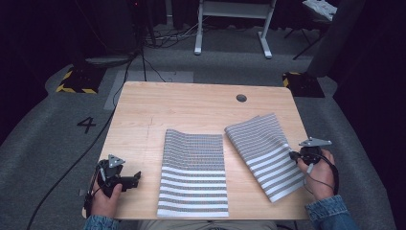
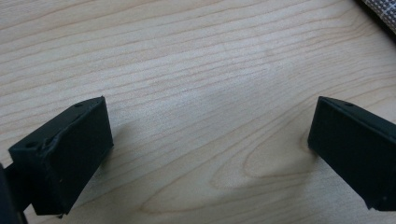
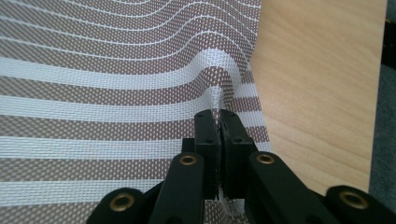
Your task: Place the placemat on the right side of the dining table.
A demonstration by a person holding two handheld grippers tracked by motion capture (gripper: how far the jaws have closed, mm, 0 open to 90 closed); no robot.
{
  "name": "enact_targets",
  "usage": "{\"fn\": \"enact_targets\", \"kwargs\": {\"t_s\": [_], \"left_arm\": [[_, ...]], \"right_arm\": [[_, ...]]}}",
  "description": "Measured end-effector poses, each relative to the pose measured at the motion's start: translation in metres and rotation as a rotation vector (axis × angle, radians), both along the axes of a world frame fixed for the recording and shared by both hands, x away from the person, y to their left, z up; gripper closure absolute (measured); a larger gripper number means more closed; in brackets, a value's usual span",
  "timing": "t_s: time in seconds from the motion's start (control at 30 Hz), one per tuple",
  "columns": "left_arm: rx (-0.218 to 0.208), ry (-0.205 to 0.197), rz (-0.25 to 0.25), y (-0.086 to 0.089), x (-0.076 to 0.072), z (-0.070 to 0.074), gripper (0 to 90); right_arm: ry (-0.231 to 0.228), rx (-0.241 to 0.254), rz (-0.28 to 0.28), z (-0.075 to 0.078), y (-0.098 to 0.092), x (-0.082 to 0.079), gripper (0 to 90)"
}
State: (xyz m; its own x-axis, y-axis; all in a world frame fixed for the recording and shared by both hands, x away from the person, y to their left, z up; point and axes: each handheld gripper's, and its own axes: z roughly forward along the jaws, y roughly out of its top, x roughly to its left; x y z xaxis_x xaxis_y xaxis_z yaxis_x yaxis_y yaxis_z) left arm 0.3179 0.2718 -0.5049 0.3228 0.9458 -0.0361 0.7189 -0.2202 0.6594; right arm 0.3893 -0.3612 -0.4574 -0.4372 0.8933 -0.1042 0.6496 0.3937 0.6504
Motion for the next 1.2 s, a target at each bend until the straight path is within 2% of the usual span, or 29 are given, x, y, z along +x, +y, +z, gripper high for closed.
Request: {"fn": "enact_targets", "kwargs": {"t_s": [0.3, 0.43, 0.5, 0.57, 0.63, 0.67, 0.77, 0.8, 0.83, 0.93, 0.97, 1.03, 1.1, 1.2], "left_arm": [[0.0, 0.0, 0.0, 0.0, 0.0, 0.0, 0.0], [-0.001, -0.001, 0.002, 0.0, 0.0, 0.0, 0.0], [-0.001, -0.001, 0.002, 0.0, 0.0, 0.0, 0.0], [-0.001, -0.001, 0.002, 0.0, 0.0, 0.0, 0.0], [-0.001, -0.001, 0.002, 0.0, 0.0, 0.0, 0.0], [-0.001, -0.001, 0.002, 0.0, 0.0, 0.0, 0.0], [-0.001, -0.001, 0.002, 0.0, 0.0, 0.0, 0.0], [-0.001, -0.001, 0.002, 0.0, 0.0, 0.0, 0.0], [-0.001, -0.001, 0.002, 0.0, 0.0, 0.0, 0.0], [-0.001, -0.001, 0.002, 0.0, 0.0, 0.0, 0.0], [-0.001, -0.001, 0.002, 0.0, 0.0, 0.0, 0.0], [-0.001, -0.001, 0.002, 0.0, 0.0, 0.0, 0.0], [-0.001, -0.001, 0.002, 0.0, 0.0, 0.0, 0.0], [-0.001, -0.001, 0.002, 0.0, 0.0, 0.0, 0.0]], "right_arm": [[-0.122, 0.005, 0.058, 0.052, 0.014, -0.022, 87.3], [-0.147, 0.013, 0.104, 0.069, 0.024, -0.031, 87.1], [-0.161, 0.037, 0.14, 0.079, 0.034, -0.04, 86.9], [-0.163, 0.04, 0.154, 0.082, 0.037, -0.042, 86.9], [-0.173, 0.044, 0.183, 0.09, 0.047, -0.049, 86.7], [-0.181, 0.051, 0.214, 0.096, 0.056, -0.054, 86.5], [-0.185, 0.057, 0.241, 0.101, 0.064, -0.059, 86.4], [-0.189, 0.063, 0.273, 0.105, 0.073, -0.065, 86.1], [-0.189, 0.063, 0.273, 0.105, 0.073, -0.065, 86.1], [-0.197, 0.08, 0.319, 0.109, 0.085, -0.072, 85.9], [-0.201, 0.095, 0.355, 0.11, 0.092, -0.075, 85.7], [-0.197, 0.113, 0.369, 0.11, 0.097, -0.077, 85.7], [-0.189, 0.132, 0.406, 0.109, 0.105, -0.079, 85.6], [-0.165, 0.186, 0.464, 0.104, 0.123, -0.084, 85.6]]}}
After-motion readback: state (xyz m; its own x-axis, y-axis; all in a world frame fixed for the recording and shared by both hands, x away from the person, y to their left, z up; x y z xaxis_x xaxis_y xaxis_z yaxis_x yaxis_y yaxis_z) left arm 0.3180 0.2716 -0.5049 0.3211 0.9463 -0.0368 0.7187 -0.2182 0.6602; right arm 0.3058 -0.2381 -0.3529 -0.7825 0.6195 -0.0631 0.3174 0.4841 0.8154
